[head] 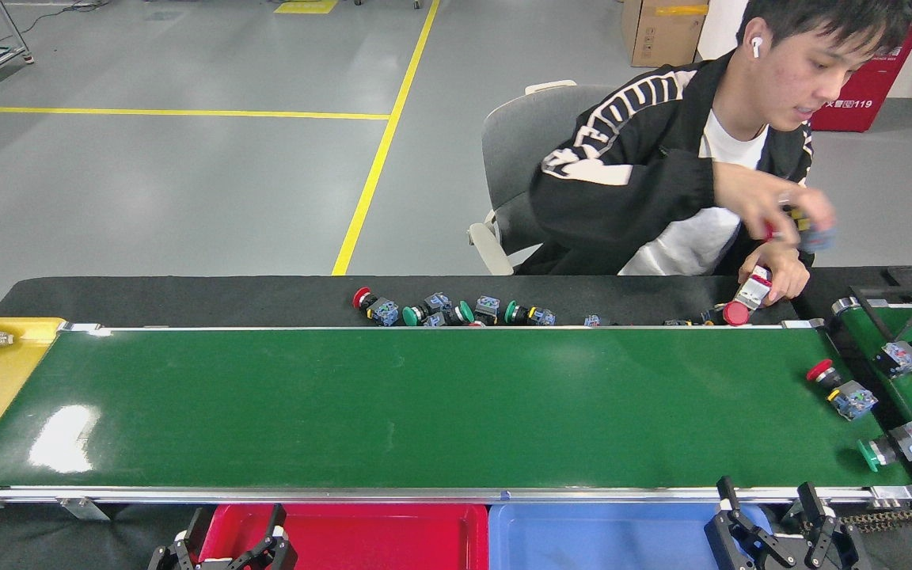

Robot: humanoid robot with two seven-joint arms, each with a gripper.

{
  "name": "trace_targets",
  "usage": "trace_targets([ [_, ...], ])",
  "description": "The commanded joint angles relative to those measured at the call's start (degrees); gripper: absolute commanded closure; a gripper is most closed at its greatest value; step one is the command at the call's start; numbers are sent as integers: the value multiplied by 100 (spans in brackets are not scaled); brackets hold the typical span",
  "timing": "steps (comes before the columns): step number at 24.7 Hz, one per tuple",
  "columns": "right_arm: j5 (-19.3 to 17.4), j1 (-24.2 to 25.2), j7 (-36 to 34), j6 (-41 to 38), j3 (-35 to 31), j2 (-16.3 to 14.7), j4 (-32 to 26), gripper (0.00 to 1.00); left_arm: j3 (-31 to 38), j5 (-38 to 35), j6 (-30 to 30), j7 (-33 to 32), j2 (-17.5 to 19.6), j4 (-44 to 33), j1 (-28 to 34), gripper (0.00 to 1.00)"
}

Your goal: Pick switch part from conveyor to tray

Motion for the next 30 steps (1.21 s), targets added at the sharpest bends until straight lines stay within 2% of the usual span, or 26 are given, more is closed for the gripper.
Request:
trace_targets([
  [1, -12, -24, 30, 22, -35, -18, -79, 0, 23, -3, -30, 69, 84, -76, -49, 0],
  [3, -12, -24, 65, 22, -35, -18, -79, 0, -12, -3, -39, 438, 242, -67, 39, 0],
  [10, -21, -24, 241, 66, -62, -27, -79, 0, -21, 24, -144, 1018, 225, -67, 109, 0],
  [15, -21, -24, 716, 58, -475, -62, -70, 0, -21, 24, -285, 1053, 286, -67, 109, 0],
  [20, -21, -51, 725, 145, -563, -141, -26, 0, -21, 24, -285, 991, 216, -67, 83, 0],
  [25, -21, -165, 725, 268, -563, -150, 246, 0, -21, 24, -285, 482, 242, -67, 4, 0],
  [30, -3, -525, 733, 462, -563, -159, 554, 0, -21, 24, -285, 482, 251, -67, -93, 0],
])
